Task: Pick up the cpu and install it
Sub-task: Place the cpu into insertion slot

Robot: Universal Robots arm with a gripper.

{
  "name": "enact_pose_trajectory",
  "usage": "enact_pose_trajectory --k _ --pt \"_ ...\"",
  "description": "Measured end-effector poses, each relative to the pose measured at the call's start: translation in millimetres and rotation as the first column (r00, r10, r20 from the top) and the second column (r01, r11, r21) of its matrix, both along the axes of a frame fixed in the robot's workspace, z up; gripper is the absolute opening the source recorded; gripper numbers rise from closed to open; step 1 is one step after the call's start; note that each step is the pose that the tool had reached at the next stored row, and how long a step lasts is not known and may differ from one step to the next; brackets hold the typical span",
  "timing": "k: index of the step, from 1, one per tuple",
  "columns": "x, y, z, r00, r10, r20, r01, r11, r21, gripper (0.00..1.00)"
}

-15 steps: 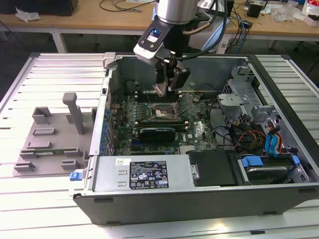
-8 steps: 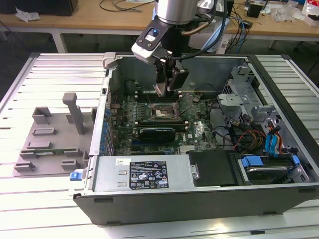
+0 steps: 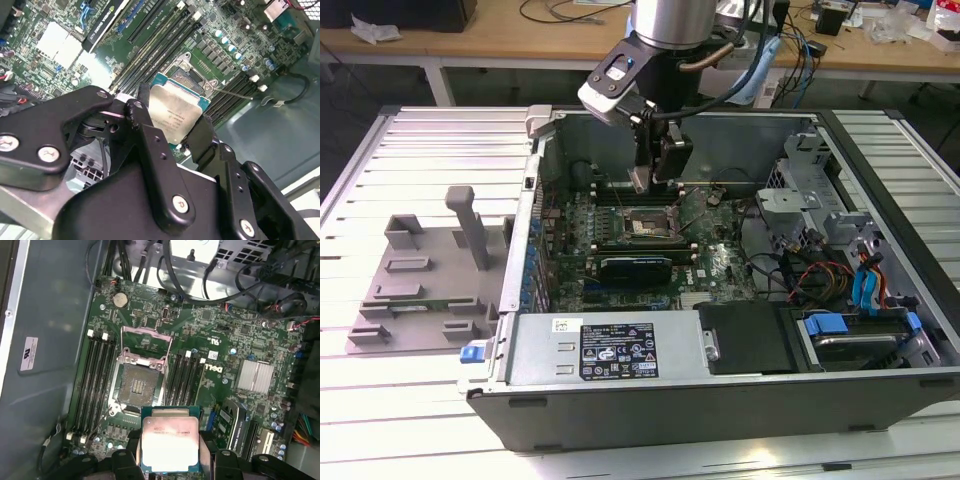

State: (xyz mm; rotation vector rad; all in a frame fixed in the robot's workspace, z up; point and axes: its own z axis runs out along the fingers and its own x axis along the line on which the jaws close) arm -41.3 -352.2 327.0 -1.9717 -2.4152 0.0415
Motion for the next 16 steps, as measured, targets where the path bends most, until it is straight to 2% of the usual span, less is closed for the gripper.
enact_pose_trajectory --k 4,7,11,16 --pt "0.0 0.0 -0.1 0.9990 -0.045 0.0000 0.045 0.9990 -0.0015 0.55" --pt "0.0 0.0 -0.3 0.9964 -0.085 0.0001 0.085 0.9963 -0.0029 0.55" --pt "0.0 0.0 -0.7 0.9867 -0.162 0.0002 0.162 0.9867 -0.0030 0.55" --pt "0.0 0.0 -1.6 0.9865 -0.164 0.0002 0.164 0.9865 -0.0030 0.55"
